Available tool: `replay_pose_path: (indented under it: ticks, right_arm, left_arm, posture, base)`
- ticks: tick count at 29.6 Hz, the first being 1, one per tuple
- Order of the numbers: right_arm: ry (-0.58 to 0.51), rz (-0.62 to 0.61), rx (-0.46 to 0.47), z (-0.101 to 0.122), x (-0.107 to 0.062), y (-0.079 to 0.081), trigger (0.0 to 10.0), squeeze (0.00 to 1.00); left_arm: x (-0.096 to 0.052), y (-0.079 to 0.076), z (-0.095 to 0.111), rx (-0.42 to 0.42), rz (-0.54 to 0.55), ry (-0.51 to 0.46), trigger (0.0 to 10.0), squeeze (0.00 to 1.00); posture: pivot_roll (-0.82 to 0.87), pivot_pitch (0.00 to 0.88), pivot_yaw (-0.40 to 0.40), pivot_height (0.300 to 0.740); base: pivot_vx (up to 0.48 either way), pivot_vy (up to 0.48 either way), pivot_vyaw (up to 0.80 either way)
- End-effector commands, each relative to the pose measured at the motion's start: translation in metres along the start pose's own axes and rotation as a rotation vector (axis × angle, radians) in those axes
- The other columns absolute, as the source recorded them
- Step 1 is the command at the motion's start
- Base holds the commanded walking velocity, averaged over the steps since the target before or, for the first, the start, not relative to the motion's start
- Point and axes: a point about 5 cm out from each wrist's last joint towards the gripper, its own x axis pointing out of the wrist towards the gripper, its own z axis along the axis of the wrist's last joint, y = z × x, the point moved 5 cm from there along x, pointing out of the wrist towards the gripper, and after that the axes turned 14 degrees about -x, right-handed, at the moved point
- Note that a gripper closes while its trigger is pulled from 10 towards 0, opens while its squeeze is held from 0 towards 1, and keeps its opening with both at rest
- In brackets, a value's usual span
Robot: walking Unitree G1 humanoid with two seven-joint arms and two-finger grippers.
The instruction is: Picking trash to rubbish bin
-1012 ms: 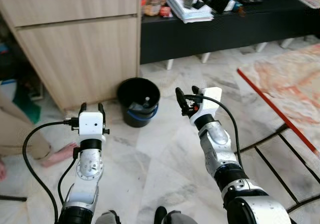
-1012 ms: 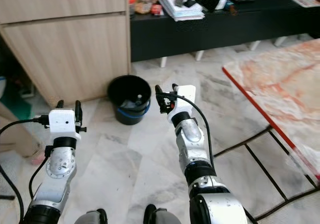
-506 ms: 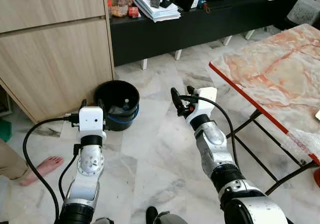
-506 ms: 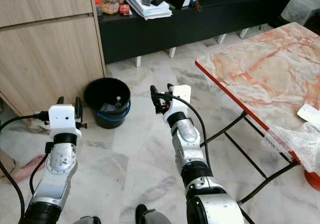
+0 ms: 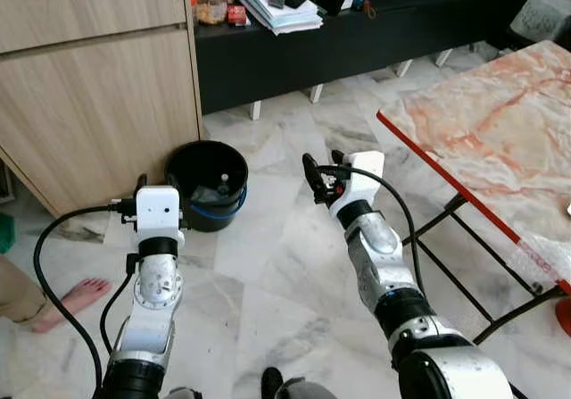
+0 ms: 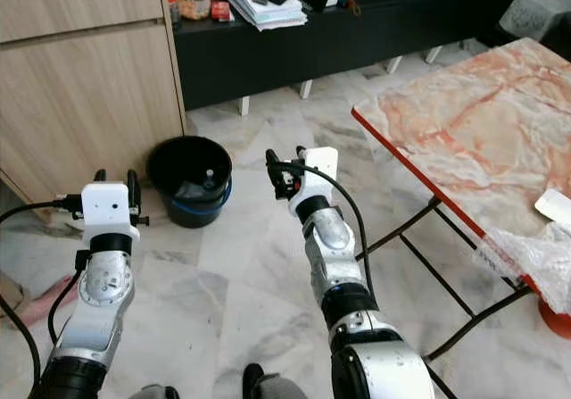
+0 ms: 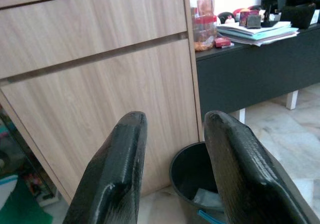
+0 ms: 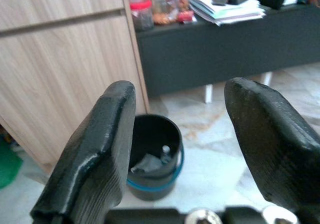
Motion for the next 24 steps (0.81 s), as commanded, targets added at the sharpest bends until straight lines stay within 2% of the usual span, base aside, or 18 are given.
replay_pose_path:
  ticks: [1,7,13,24]
  right_arm:
    - [0.015,-0.035,-0.003,-0.0039,-0.0041,-0.0125,10.0,0.00]
    - [0.015,-0.041,-0.001,-0.0036,-0.0040,-0.0132,10.0,0.00]
    - [0.018,-0.045,0.001,-0.0042,-0.0044,-0.0134,10.0,0.00]
    - [0.015,-0.046,0.004,-0.0036,-0.0043,-0.0126,10.0,0.00]
  left_arm:
    - [-0.0004,-0.0104,0.0050,-0.027,-0.015,-0.011,10.0,0.00]
    - [0.0005,-0.0089,0.0070,-0.013,-0.010,-0.017,10.0,0.00]
    - [0.0026,-0.0111,0.0099,-0.023,-0.021,-0.027,10.0,0.00]
    - [0.0035,-0.0127,0.0128,-0.030,-0.024,-0.030,10.0,0.00]
  posture:
    - [0.09,0.190,-0.158,0.740]
    - [0.09,0.192,-0.151,0.740]
    - [0.09,0.191,-0.148,0.740]
    - [0.10,0.186,-0.147,0.740]
  base:
    - [0.000,0.000,-0.80]
    - [0.000,0.000,-0.80]
    - [0.000,-0.463,-0.80]
    - [0.000,0.000,-0.80]
